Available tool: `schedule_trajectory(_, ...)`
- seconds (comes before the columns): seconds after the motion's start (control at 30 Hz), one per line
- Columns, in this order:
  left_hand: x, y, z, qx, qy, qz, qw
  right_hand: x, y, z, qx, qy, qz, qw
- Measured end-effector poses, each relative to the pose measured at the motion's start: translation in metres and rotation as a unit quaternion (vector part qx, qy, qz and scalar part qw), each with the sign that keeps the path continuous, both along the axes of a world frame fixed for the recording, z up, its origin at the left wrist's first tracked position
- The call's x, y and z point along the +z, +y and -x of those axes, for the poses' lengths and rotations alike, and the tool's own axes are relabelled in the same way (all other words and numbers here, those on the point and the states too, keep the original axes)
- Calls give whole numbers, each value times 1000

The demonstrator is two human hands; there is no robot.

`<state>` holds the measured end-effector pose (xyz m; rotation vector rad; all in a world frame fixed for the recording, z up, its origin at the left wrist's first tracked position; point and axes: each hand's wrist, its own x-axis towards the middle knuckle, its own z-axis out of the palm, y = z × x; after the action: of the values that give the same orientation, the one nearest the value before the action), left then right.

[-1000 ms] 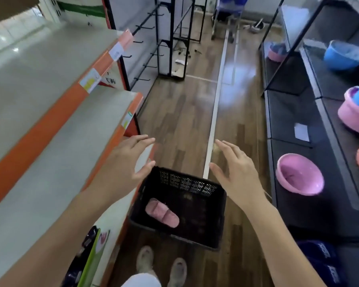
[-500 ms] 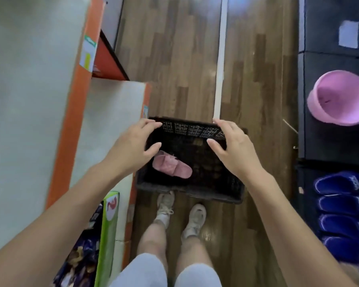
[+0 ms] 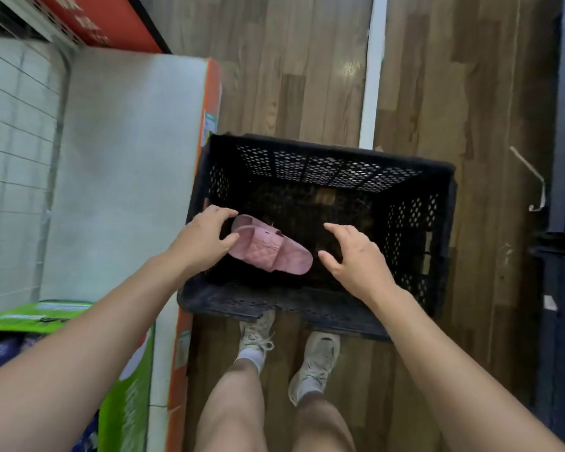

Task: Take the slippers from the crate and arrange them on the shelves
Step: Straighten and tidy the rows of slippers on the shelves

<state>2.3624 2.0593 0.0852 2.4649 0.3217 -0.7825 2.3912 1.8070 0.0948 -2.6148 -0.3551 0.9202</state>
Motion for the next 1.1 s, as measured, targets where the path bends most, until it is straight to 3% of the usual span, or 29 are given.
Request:
schedule_trajectory(0.27, -149, -4, 17, -34, 117, -21, 992, -133, 3, 8, -19, 65, 41, 997)
schedule_trajectory(0.47, -214, -8, -1, -67, 51, -34, 996, -198, 8, 9, -60, 100, 49, 992)
schedule_trajectory(0.57, -238, -7, -7, -108, 92, -53, 989, -217, 13, 8, -71, 113, 36, 990)
schedule_trajectory(0.67, -254, -10, -19, -159, 165, -83, 970, -228, 14, 10, -83, 123, 17, 989)
schedule_trajectory(0.77, -261, -8, -31, -134, 199, -34, 970, -232, 13, 12, -93, 125, 12, 988)
schedule_trajectory(0.9, -251, -6, -18, -74, 197, 40, 977, -229, 8, 13, -113, 129, -13, 985)
schedule_trajectory(1.1, -230, -21, 6, -39, 125, 86, 988, -217, 6, 19, -82, 158, -85, 980)
